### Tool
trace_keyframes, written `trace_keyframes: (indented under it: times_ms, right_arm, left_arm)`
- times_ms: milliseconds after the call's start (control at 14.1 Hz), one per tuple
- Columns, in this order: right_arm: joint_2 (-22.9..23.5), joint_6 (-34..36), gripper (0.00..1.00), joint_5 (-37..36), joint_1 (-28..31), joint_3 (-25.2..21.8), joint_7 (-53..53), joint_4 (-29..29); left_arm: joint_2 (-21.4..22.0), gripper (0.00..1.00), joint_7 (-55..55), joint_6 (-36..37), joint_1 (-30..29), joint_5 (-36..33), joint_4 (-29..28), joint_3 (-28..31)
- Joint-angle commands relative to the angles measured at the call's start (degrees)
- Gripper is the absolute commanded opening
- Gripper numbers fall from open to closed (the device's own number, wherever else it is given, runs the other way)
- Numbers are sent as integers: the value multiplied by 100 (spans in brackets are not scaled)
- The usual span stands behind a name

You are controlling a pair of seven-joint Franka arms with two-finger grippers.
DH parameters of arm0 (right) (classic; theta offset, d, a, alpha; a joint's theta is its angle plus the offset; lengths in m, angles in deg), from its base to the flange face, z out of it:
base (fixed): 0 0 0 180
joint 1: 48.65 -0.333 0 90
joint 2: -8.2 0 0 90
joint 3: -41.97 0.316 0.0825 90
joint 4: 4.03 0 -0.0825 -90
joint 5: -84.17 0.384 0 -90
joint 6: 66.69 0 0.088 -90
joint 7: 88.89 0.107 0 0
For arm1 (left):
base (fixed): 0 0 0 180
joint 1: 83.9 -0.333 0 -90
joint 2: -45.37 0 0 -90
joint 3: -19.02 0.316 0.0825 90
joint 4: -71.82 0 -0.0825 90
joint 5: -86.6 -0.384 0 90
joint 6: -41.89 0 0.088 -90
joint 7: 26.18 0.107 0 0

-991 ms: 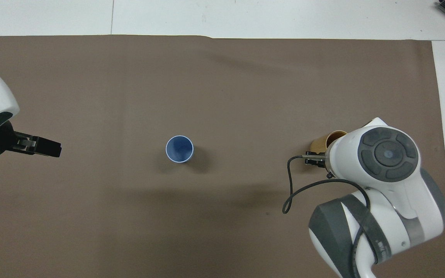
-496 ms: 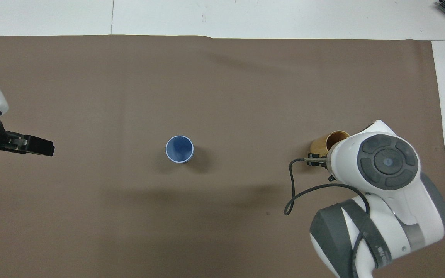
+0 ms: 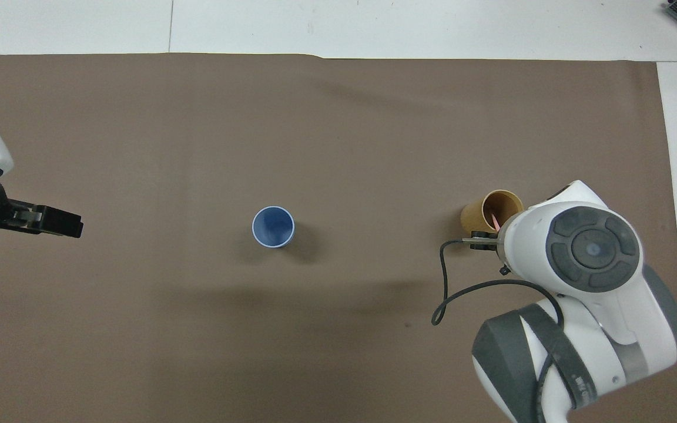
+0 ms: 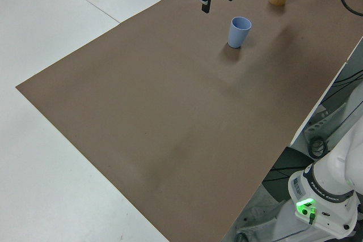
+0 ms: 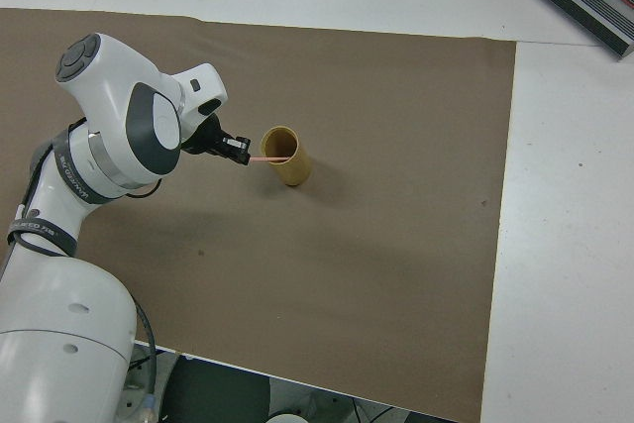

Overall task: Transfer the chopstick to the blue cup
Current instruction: 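Grasp the pink chopstick with the right gripper and lift it out, then carry the pink chopstick with the right gripper toward the blue cup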

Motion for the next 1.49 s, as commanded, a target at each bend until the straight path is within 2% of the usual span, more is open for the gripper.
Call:
trace_keyframes:
  times_ms: [0,142,354,637,1204,1416]
  right_arm:
    - [-38,-27,0,-102,49,32,15,28]
    - [15,61,0,-32,84,23,-38,291]
    - [94,551,0,108,155,6,-38,844]
    - [112,1071,0,785,418,-47,-55,1443]
    - [121,2240,0,1655,480,-56,59,2849]
    - [129,2443,0,2008,410,5,505,3209]
  left_arm:
    - [44,100,-16,77,2,14,54,6]
    - [44,100,-16,77,-7,14,54,6]
    - [44,100,-16,85,-7,14,54,6]
    - [44,100,-16,77,-7,6,54,6]
    - [44,100,-16,77,-7,14,54,6]
    - [44,100,-16,85,-7,14,54,6]
